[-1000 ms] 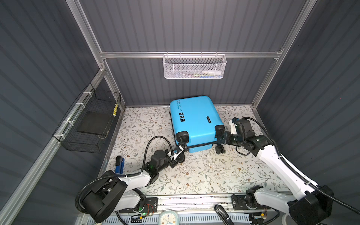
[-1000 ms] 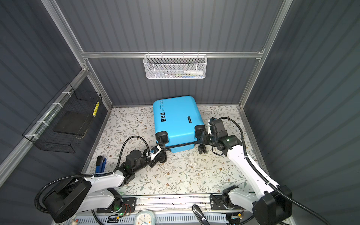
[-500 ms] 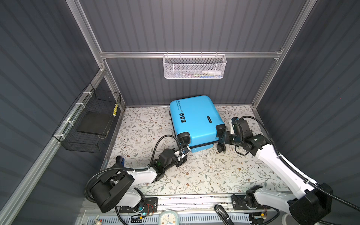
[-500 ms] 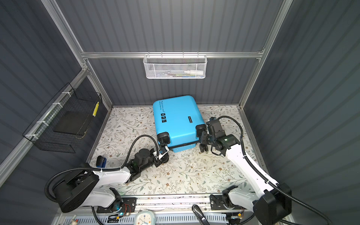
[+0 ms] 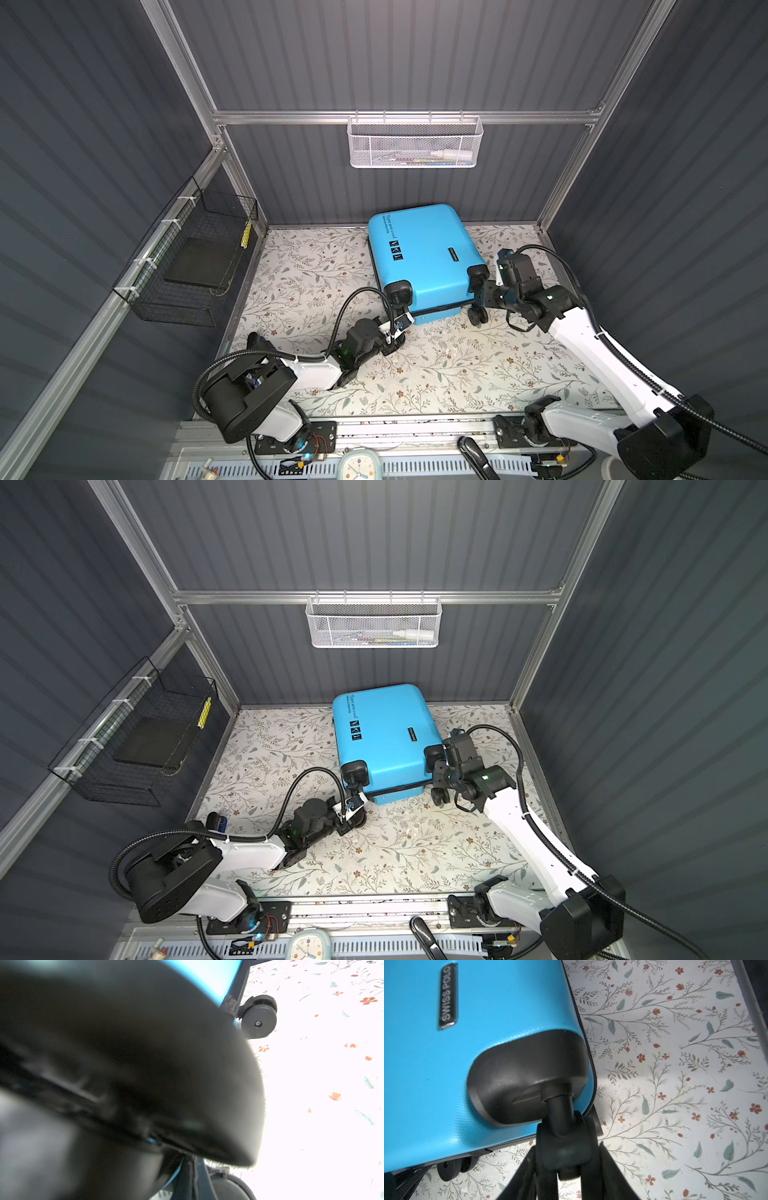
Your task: Pack the luggage
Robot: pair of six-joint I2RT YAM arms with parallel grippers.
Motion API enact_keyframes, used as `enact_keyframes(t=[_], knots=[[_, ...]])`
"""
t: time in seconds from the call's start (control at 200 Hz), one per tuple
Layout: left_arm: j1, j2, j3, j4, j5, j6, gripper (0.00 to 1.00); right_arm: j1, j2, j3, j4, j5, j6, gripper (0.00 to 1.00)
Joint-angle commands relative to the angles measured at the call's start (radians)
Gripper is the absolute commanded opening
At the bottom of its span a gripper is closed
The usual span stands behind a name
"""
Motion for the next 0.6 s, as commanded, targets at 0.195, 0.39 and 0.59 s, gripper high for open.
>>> enact_keyframes(t=[0.195, 0.39, 0.59], knots=[[-0.103, -0.163, 0.077, 0.105, 0.274, 0.103, 0.00, 0.056, 0.045, 0.074, 0.087, -0.266, 0.061, 0.00], [-0.104, -0.150, 0.094, 0.112, 0.311, 0.079, 0.00, 0.083, 0.050, 0.046, 0.103, -0.275, 0.095, 0.00], [-0.140, -0.043, 0.139, 0.216, 0.332, 0.056, 0.00, 0.119, 0.055, 0.002, 0.130, -0.270, 0.127, 0.00]])
